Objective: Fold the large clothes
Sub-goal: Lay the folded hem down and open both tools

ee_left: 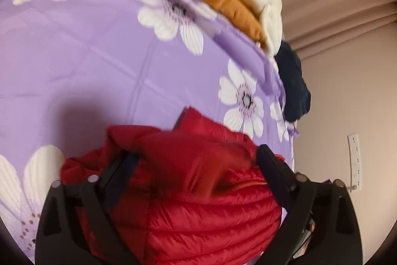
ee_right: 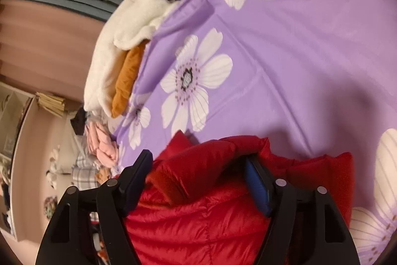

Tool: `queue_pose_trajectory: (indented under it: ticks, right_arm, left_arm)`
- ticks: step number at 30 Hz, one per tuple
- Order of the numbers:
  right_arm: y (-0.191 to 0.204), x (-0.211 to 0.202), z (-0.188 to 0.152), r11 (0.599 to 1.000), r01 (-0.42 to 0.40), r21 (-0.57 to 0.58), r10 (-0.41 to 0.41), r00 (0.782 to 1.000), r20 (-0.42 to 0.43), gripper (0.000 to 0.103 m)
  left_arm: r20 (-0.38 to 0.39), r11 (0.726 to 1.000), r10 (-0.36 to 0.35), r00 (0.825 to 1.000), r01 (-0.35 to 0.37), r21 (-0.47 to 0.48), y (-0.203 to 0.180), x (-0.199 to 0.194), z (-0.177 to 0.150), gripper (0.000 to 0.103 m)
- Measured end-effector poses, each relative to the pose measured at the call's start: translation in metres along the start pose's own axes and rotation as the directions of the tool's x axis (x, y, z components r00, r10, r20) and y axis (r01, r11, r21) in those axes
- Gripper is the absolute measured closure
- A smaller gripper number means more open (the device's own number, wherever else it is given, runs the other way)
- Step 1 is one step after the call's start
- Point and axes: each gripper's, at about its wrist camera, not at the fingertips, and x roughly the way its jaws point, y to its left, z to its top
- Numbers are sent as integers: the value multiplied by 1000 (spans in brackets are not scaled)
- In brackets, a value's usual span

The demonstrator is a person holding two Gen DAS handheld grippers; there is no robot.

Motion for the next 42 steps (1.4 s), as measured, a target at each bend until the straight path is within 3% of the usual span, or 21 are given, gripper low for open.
queue_pose_trajectory:
  ticks: [6, 9, 12, 14, 16, 18, 20, 22, 25, 26, 32, 35, 39, 42]
  right_arm:
    - [13, -28, 3, 994, 89, -70, -81, 990, 115, 25]
    - [36, -34, -7, 950, 196, -244, -157, 973, 168, 25]
    - [66, -20, -32, 827, 301, -475, -226, 951, 210, 25]
    - [77, -5, -45, 763, 308, -568, -234, 951, 201, 32]
    - [78, 12, -49, 733, 311, -605, -263, 950, 170, 35]
    - [72, 32, -52, 698, 345, -628, -321, 934, 156, 35]
    - [59, 56, -52, 653, 400, -643, -410, 901, 144, 35]
    - [47, 68, -52, 646, 397, -652, -429, 895, 121, 35]
    - [33, 73, -49, 677, 389, -625, -412, 904, 116, 35]
    - [29, 75, -47, 681, 386, -622, -409, 905, 114, 35]
    - [29, 76, -53, 686, 399, -608, -413, 902, 126, 35]
    - [42, 57, -66, 675, 423, -605, -414, 895, 164, 35]
    - [56, 21, -88, 662, 383, -644, -327, 921, 212, 35]
    - [60, -6, -109, 654, 380, -655, -296, 924, 241, 35]
  left_arm:
    - [86, 995, 78, 993, -83, 55, -5, -34, -1, 6]
    - [96, 979, 124, 988, -137, 151, -15, -37, -15, 6]
    - [105, 937, 184, 977, -207, 281, -32, -25, -30, 7]
    - [129, 893, 234, 964, -265, 363, -43, -13, -40, 7]
    - [133, 856, 277, 952, -307, 416, -44, 3, -47, 7]
    - [122, 815, 343, 931, -360, 455, -40, 26, -52, 7]
    - [89, 785, 403, 911, -394, 478, -29, 46, -53, 7]
    - [30, 788, 421, 906, -382, 484, -14, 64, -55, 6]
    - [-7, 839, 372, 928, -333, 430, 3, 68, -50, 5]
    - [-11, 843, 366, 931, -327, 427, 6, 68, -48, 3]
    - [20, 838, 367, 930, -340, 427, 8, 66, -51, 0]
    - [51, 840, 369, 928, -357, 409, -6, 51, -66, 1]
    - [135, 805, 364, 922, -384, 453, -23, 13, -95, 1]
    - [160, 800, 342, 926, -376, 468, -27, -6, -121, 1]
